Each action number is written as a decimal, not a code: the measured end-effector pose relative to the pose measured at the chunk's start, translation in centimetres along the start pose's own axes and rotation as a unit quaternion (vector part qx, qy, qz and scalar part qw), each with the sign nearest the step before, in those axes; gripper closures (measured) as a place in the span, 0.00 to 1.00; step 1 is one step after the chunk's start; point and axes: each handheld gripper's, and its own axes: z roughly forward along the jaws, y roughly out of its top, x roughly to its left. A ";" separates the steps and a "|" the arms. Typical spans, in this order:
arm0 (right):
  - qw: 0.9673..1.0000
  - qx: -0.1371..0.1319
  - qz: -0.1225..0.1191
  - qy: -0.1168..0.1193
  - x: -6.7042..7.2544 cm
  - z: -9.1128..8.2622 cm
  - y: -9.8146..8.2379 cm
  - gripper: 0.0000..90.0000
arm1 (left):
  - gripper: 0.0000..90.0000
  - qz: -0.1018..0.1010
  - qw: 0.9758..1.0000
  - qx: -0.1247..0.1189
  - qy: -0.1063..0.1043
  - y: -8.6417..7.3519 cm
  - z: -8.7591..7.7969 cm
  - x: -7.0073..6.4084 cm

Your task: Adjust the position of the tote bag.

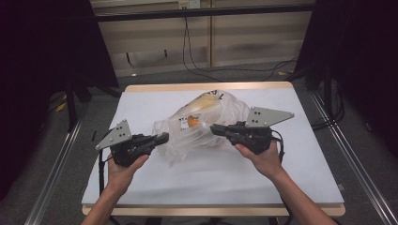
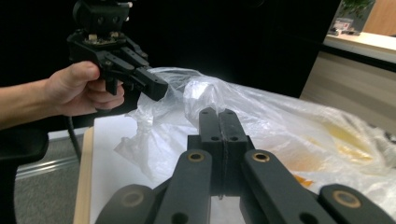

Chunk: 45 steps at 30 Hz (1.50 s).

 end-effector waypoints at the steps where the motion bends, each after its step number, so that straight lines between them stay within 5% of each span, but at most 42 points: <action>1: 1.000 -0.003 0.002 -0.003 -0.2 -0.1 0.2 1.00 | 0.99 0.000 1.000 -0.001 0.000 0.3 0.1 0.1; 21: 0.998 -0.052 0.008 -0.046 -3.6 -1.8 4.0 1.00 | 0.99 0.032 0.999 -0.025 -0.007 5.2 1.8 1.1; 45: 0.995 -0.060 0.003 -0.085 -6.2 -1.9 7.7 1.00 | 1.00 0.018 0.999 -0.044 0.022 8.9 2.2 4.4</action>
